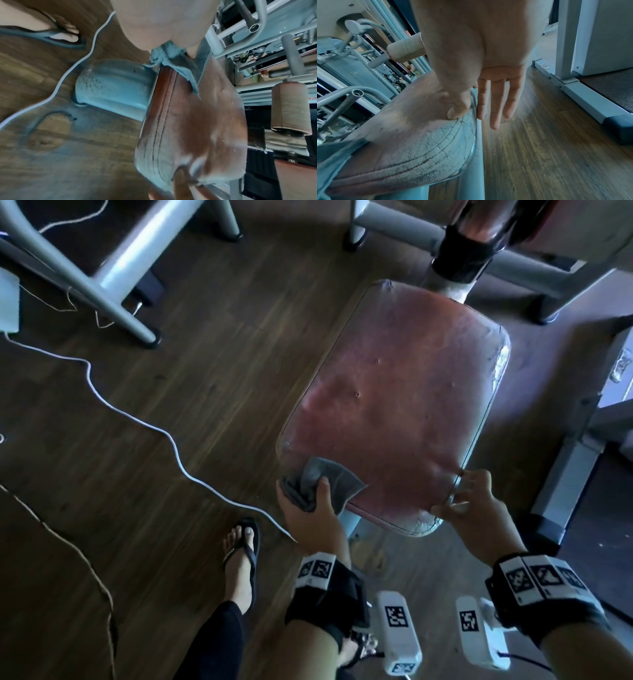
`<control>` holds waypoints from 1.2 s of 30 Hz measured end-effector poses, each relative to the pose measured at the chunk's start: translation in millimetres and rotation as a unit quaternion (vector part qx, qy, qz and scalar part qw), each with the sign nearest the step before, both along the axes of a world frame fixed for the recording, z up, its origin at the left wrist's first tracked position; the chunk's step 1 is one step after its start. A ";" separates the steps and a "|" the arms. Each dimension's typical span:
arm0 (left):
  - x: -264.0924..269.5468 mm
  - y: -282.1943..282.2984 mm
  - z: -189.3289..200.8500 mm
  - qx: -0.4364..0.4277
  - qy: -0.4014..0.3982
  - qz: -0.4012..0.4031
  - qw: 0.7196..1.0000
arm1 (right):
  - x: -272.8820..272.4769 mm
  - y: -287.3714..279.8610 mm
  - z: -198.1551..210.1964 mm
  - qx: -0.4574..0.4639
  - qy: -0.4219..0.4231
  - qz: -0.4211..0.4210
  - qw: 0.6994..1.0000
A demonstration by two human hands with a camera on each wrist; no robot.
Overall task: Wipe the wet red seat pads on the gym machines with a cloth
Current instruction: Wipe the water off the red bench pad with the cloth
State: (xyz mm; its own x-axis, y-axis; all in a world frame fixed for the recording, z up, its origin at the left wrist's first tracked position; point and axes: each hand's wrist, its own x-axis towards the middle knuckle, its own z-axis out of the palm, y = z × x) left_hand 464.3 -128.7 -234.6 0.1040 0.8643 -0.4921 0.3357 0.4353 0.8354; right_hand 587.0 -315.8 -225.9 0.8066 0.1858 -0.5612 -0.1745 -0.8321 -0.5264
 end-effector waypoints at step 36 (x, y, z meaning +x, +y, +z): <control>85.2 105.0 32.1 0.289 0.115 -0.794 0.523 | -108.5 45.8 -2.1 0.134 0.006 -0.375 0.917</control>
State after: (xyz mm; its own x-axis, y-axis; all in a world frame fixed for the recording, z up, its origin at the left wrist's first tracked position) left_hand 549.5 -23.7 -202.5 0.9115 -0.2098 -0.3539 0.0111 -0.8474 0.5309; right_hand 478.5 -270.0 -228.0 0.7575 -0.2860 -0.5869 -0.6528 -0.3157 -0.6886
